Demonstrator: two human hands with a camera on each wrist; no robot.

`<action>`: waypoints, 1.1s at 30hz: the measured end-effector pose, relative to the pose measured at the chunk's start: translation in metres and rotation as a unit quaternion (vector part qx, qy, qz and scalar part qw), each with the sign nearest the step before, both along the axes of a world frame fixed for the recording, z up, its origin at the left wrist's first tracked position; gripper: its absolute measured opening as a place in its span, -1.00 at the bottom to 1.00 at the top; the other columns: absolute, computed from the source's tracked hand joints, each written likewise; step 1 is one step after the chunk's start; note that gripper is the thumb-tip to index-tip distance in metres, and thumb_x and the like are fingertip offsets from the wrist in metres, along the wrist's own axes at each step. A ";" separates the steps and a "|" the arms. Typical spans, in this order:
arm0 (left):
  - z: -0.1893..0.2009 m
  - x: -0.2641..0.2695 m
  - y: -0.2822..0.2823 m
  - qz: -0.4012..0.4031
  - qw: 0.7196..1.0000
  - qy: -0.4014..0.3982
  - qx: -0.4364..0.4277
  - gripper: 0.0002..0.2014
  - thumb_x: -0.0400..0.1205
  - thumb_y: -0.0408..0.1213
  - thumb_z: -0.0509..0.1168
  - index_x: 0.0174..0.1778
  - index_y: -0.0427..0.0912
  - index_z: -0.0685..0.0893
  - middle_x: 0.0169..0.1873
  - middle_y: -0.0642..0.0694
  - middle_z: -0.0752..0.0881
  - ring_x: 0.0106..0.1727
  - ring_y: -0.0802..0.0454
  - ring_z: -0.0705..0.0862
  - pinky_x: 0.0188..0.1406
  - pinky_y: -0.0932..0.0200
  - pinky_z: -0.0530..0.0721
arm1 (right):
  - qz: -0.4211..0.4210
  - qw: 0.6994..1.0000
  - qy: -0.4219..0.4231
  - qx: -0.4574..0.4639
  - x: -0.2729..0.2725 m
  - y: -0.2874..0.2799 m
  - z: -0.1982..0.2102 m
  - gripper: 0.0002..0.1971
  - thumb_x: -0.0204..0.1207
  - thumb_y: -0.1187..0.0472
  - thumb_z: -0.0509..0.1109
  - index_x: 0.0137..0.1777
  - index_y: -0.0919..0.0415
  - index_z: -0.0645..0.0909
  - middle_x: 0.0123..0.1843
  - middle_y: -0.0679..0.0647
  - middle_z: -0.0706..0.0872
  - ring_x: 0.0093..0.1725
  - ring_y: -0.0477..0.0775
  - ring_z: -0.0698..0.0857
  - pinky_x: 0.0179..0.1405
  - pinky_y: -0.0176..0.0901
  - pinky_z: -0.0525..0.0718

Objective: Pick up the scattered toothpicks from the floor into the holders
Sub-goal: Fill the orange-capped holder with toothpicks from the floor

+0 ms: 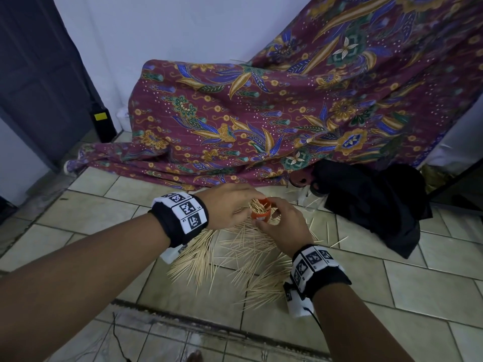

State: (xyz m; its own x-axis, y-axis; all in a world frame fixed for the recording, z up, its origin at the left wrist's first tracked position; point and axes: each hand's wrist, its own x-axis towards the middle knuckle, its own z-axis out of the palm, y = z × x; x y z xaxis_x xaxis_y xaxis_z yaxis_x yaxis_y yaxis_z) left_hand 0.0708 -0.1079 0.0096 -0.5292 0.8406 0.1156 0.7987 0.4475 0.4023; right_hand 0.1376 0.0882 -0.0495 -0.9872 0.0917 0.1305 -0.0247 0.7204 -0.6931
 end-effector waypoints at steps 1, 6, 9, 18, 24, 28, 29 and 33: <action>0.000 0.000 0.001 -0.004 1.000 0.001 0.008 -0.58 0.67 -0.19 0.22 0.48 -0.11 0.53 0.28 -0.07 0.65 0.23 0.00 0.63 0.22 -0.02 0.64 | 0.002 1.000 -0.001 0.004 0.000 0.000 0.000 -0.50 0.35 -0.03 0.62 0.28 -0.01 0.60 0.01 -0.17 0.66 -0.12 -0.19 0.57 -0.19 -0.37 0.43; 0.001 0.000 0.005 -0.006 0.998 -0.009 0.064 -0.63 0.64 -0.21 0.21 0.37 -0.12 0.62 0.16 -0.04 0.70 0.12 0.05 0.68 0.10 -0.04 0.69 | -0.002 1.000 0.003 0.002 -0.001 0.002 -0.003 -0.49 0.34 -0.03 0.64 0.27 0.01 0.62 0.02 -0.16 0.67 -0.09 -0.20 0.55 -0.21 -0.45 0.40; 0.003 -0.005 0.005 0.026 0.999 -0.016 0.030 -0.57 0.66 -0.18 0.18 0.47 -0.11 0.54 0.34 -0.06 0.62 0.32 -0.01 0.60 0.31 -0.10 0.59 | -0.007 1.000 0.004 0.007 -0.002 0.002 -0.003 -0.47 0.34 -0.04 0.64 0.30 0.02 0.61 0.03 -0.18 0.65 -0.07 -0.20 0.55 -0.13 -0.31 0.42; 0.015 -0.005 0.007 0.022 0.999 0.004 -0.027 -0.65 0.69 -0.35 0.17 0.36 -0.15 0.67 0.17 -0.09 0.76 0.09 0.04 0.71 0.13 0.23 0.60 | 0.000 1.000 0.000 0.004 -0.002 0.002 -0.001 -0.48 0.33 -0.02 0.64 0.29 -0.01 0.61 0.03 -0.18 0.66 -0.13 -0.24 0.54 -0.24 -0.56 0.38; 0.020 -0.007 -0.009 0.083 0.996 -0.034 0.008 -0.68 0.69 -0.29 0.21 0.33 -0.02 0.68 0.15 0.07 0.76 -0.03 0.24 0.70 0.05 0.23 0.67 | -0.011 1.000 -0.006 -0.001 -0.002 0.002 0.000 -0.47 0.34 -0.04 0.64 0.30 0.01 0.61 0.07 -0.15 0.67 -0.02 -0.15 0.59 -0.09 -0.26 0.46; 0.005 -0.012 -0.027 0.122 0.987 -0.064 -0.087 -0.62 0.63 -0.08 0.35 0.38 0.04 0.60 0.15 0.05 0.73 0.09 0.12 0.70 0.05 0.31 0.54 | -0.011 1.000 -0.005 -0.008 -0.001 0.002 0.000 -0.49 0.34 -0.02 0.64 0.29 0.00 0.62 0.08 -0.15 0.67 -0.02 -0.15 0.59 -0.08 -0.28 0.46; -0.001 -0.013 -0.032 0.124 0.981 -0.069 -0.132 -0.55 0.60 0.01 0.37 0.41 0.06 0.55 0.22 0.06 0.69 0.18 0.08 0.68 0.11 0.27 0.54 | -0.011 1.000 -0.004 -0.010 -0.002 0.003 0.000 -0.49 0.34 -0.02 0.64 0.29 0.01 0.62 0.10 -0.14 0.68 -0.02 -0.16 0.59 -0.08 -0.29 0.46; -0.025 -0.007 -0.042 0.164 0.932 -0.044 -0.319 -0.21 0.46 0.35 0.34 0.51 -0.03 0.40 0.36 -0.07 0.52 0.35 -0.08 0.54 0.26 0.04 0.55 | -0.011 1.000 -0.006 -0.013 -0.002 0.002 -0.001 -0.47 0.34 -0.03 0.65 0.30 0.01 0.62 0.12 -0.12 0.69 -0.03 -0.14 0.60 -0.09 -0.27 0.49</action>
State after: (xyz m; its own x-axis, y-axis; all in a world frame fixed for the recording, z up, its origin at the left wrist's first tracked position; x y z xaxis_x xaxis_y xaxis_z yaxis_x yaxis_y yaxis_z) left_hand 0.0638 -0.1503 -0.0154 -0.7542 0.5141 -0.4086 0.5529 0.8328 0.0273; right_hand 0.1355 0.0906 -0.0509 -0.9863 0.1161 0.1168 -0.0015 0.7029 -0.7113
